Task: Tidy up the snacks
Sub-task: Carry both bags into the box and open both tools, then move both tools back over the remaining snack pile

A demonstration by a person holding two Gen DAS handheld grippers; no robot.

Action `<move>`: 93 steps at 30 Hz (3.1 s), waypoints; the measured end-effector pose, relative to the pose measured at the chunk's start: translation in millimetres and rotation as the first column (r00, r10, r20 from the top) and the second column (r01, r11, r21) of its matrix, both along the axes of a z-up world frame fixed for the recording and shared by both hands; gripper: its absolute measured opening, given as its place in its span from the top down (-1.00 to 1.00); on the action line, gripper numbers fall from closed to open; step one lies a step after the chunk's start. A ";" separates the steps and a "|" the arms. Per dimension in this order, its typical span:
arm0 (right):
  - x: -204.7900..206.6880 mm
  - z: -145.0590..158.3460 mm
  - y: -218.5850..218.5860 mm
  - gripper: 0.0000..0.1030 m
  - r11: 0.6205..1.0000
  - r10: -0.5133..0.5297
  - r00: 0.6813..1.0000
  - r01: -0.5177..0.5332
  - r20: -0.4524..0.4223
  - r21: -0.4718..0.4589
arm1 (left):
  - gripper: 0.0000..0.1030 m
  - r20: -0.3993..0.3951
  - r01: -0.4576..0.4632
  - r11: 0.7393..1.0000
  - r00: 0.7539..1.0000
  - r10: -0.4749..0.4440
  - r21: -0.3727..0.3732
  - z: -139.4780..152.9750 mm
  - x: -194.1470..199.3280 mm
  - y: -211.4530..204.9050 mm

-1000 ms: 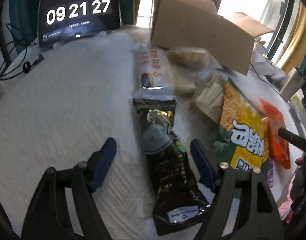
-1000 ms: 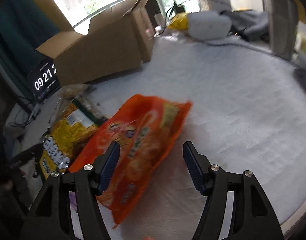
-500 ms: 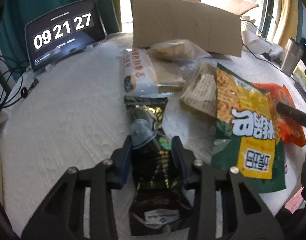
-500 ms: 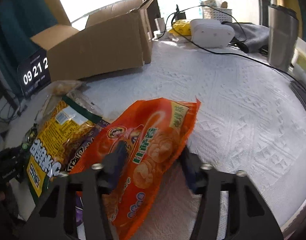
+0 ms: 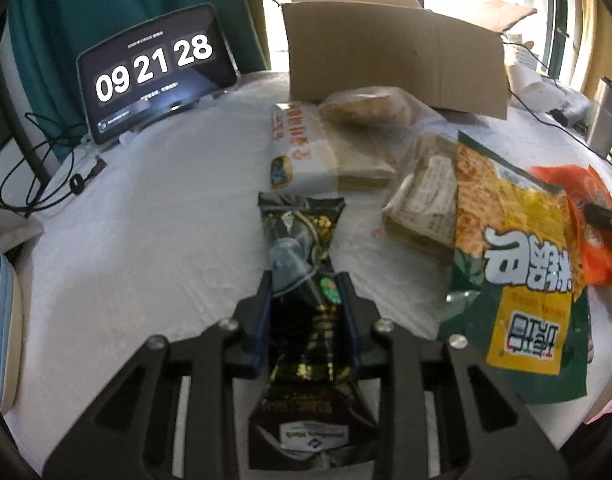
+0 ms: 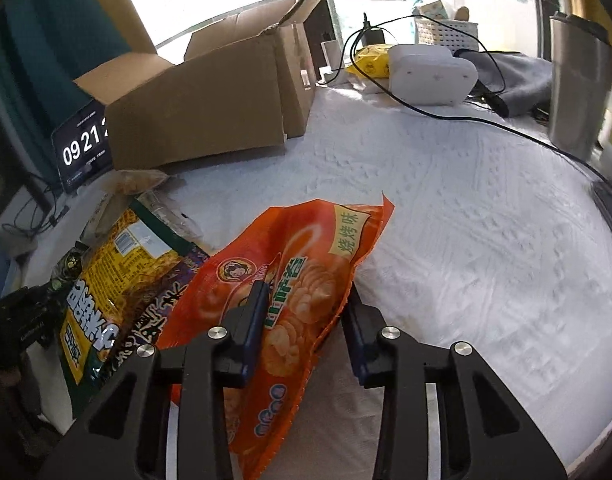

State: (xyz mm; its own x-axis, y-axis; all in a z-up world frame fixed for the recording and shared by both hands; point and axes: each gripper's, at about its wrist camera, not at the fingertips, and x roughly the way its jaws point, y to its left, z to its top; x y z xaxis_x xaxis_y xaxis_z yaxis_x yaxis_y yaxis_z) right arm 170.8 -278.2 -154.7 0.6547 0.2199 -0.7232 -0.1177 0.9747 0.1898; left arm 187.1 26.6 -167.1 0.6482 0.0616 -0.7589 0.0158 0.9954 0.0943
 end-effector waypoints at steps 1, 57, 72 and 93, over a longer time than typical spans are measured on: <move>1.9 1.0 -3.3 0.26 1.000 0.008 1.000 -0.008 -0.002 0.006 | 0.42 -0.004 -0.009 1.000 1.000 0.009 0.014 -0.1 0.3 -1.1; 174.2 180.9 69.9 0.26 0.993 0.104 0.905 -0.116 0.414 0.003 | 0.43 0.414 0.169 0.979 0.904 -0.107 -0.115 177.6 165.3 -19.4; 251.9 155.1 106.8 0.24 0.992 0.129 0.923 -0.118 0.363 -0.054 | 0.34 0.393 0.093 0.986 0.919 -0.032 -0.137 179.5 243.9 -14.6; 175.9 147.7 89.2 -0.16 0.990 0.138 0.943 -0.131 0.304 -0.042 | -0.32 0.395 0.083 0.981 0.919 -0.007 -0.177 176.2 148.9 9.7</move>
